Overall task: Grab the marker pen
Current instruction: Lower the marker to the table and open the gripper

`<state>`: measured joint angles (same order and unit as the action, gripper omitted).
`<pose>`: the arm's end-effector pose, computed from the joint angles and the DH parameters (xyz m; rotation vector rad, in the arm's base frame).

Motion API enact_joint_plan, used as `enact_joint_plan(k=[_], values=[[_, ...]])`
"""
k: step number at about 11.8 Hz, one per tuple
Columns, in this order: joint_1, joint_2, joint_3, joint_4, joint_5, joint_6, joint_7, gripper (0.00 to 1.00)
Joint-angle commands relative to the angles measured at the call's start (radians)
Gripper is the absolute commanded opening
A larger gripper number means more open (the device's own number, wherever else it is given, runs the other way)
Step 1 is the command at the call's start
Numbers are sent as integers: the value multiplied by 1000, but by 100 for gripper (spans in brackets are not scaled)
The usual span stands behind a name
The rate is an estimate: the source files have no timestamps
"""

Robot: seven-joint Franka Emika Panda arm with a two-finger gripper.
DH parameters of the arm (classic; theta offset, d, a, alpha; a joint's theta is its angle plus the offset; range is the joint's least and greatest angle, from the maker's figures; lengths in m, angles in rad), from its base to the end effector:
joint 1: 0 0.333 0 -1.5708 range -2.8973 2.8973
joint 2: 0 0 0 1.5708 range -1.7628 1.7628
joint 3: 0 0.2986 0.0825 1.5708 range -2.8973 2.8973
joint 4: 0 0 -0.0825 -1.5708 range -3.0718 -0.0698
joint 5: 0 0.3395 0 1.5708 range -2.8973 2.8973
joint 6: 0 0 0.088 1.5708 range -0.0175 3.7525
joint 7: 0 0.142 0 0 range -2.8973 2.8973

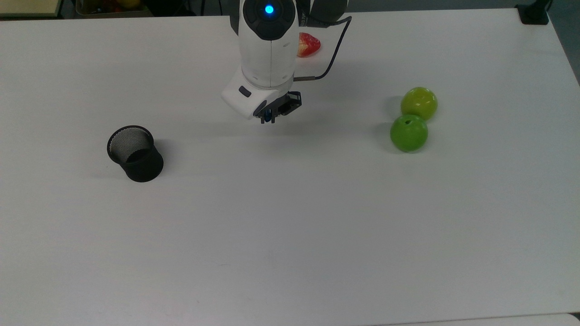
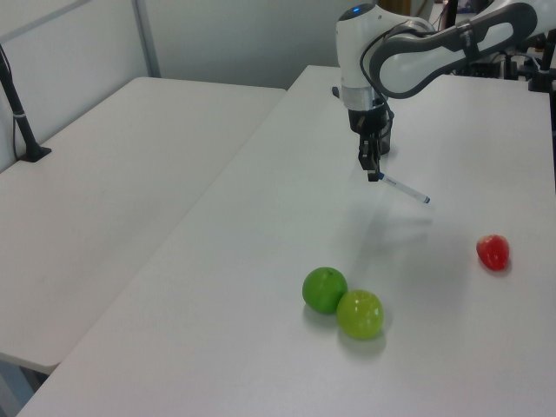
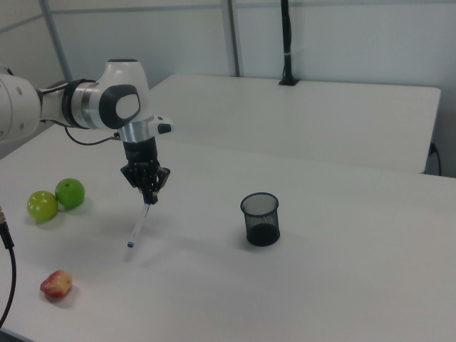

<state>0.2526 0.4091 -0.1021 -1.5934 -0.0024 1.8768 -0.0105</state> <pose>0.5991 0.0967 0.3563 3.0734 0.2583 -0.1858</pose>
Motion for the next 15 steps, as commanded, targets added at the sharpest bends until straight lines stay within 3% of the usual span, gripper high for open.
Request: enact_joint_plan(k=[1,3,4,6,7,15], values=[[10,-6,-4,-20,10,27,11,17],[10,-6,-4,-19,9,27,11,29],[10,-4,-5,-19,9,27,12,54],[11,-4,-4,-19,7,27,12,89],[10,-4,-5,-19,5,27,18,100],[7,-33,-7,4,-5,10,24,100]])
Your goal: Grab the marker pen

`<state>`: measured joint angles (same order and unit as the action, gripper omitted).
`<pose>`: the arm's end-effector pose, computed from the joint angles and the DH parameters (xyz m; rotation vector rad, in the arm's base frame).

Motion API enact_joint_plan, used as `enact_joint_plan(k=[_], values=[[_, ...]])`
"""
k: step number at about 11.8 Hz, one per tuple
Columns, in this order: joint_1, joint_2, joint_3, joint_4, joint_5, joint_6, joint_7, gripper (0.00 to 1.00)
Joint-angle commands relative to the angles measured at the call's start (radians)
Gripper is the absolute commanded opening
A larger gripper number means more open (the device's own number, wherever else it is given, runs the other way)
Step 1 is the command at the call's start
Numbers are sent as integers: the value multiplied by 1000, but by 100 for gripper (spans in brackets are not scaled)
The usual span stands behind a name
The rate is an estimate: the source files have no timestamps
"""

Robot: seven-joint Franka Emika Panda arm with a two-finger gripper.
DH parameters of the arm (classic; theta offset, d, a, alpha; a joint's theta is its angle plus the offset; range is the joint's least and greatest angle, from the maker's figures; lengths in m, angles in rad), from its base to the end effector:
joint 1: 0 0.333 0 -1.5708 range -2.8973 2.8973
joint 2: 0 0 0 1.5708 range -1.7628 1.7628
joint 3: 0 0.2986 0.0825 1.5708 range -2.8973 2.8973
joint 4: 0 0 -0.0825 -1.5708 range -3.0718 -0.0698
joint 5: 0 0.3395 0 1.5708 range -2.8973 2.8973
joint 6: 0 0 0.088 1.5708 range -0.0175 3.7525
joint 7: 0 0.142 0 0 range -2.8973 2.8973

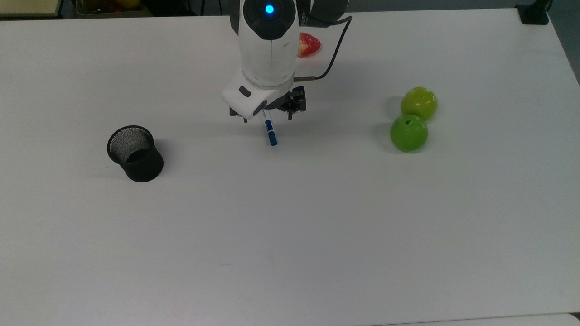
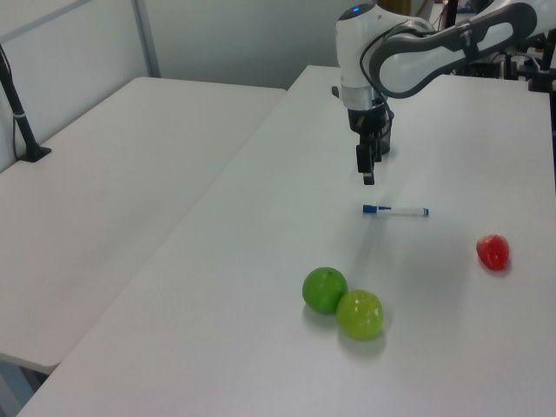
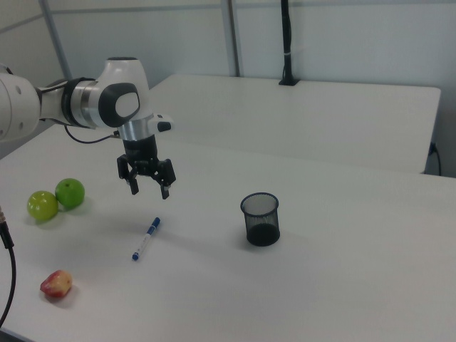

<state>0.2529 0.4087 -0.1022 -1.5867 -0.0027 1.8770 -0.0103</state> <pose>0.6005 0.0971 0.3593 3.0742 0.2588 -0.1745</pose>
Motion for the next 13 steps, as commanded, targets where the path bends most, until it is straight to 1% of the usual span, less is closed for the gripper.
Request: enact_joint_plan(k=[1,3,4,7,9,10,11,12,13], values=[[3,-48,-7,-1,-5,-2,24,100],[-4,-126,-14,1,-11,-80,26,100],[-18,-180,-17,1,-16,-137,26,100],[-111,-325,-8,-6,-17,-269,21,100],[-162,-366,8,-7,-31,-279,9,100],[-220,-376,65,-9,-57,-279,6,100],[-304,-384,153,-9,-75,-277,6,100],[-323,-393,171,-9,-76,-282,6,100],[-326,-396,171,-7,-76,-297,6,100]])
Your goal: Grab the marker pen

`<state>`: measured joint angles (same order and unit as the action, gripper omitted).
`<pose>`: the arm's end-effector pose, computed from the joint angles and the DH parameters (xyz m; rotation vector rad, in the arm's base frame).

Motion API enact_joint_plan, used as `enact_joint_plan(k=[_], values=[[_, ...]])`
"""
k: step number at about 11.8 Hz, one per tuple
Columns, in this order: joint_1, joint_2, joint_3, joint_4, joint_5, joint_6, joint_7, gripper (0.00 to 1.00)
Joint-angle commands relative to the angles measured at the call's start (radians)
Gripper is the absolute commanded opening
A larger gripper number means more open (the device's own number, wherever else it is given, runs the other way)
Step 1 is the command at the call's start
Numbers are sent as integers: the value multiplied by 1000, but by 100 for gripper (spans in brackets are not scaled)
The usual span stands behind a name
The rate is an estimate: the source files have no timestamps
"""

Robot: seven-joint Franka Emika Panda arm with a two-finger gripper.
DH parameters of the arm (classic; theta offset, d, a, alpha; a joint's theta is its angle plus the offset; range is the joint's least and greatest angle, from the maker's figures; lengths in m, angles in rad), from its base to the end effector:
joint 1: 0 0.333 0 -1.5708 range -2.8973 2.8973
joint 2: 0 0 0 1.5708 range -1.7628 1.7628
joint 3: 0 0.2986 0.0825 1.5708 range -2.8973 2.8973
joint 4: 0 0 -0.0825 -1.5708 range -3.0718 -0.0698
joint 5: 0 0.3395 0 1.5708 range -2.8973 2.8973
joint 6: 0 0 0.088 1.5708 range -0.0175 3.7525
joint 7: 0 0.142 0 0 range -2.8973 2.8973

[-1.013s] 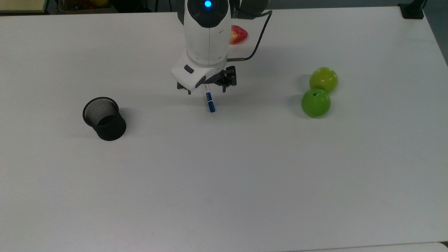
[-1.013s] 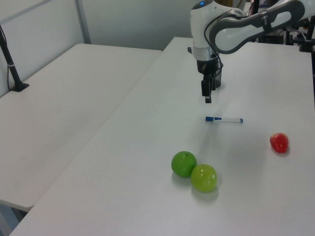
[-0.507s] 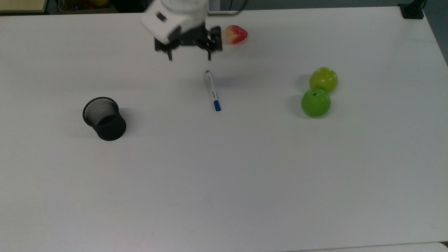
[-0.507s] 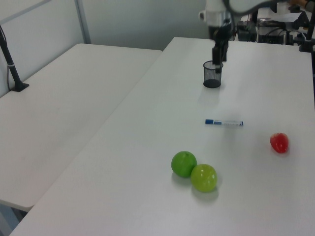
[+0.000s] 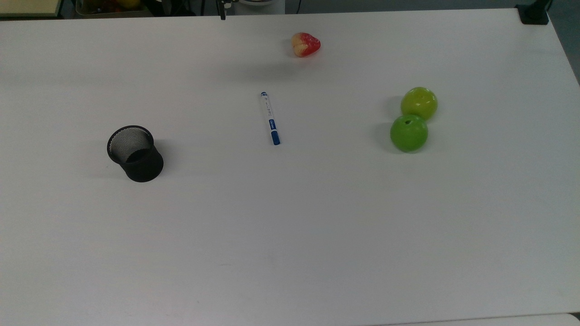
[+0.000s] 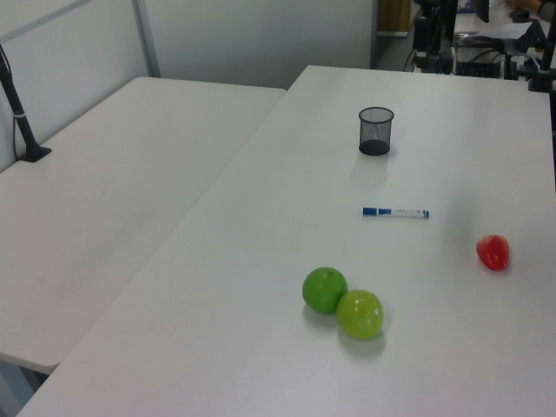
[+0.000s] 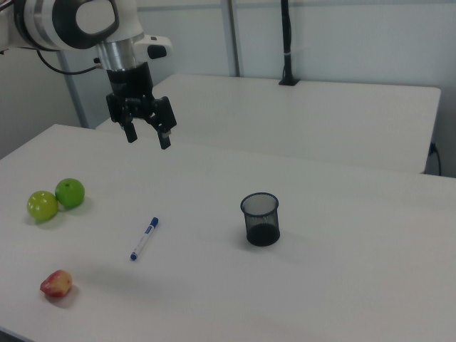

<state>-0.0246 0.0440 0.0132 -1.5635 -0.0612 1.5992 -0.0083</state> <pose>0.5245 -0.0146 0.5552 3.0811 -0.0017 -0.0137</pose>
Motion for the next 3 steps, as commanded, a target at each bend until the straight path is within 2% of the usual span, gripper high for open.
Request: enact_joint_plan(k=[1,3], values=[[-57,-32,56,-27,-17,-27,5,100],[-58,-32,56,-24,-14,-25,13,100]])
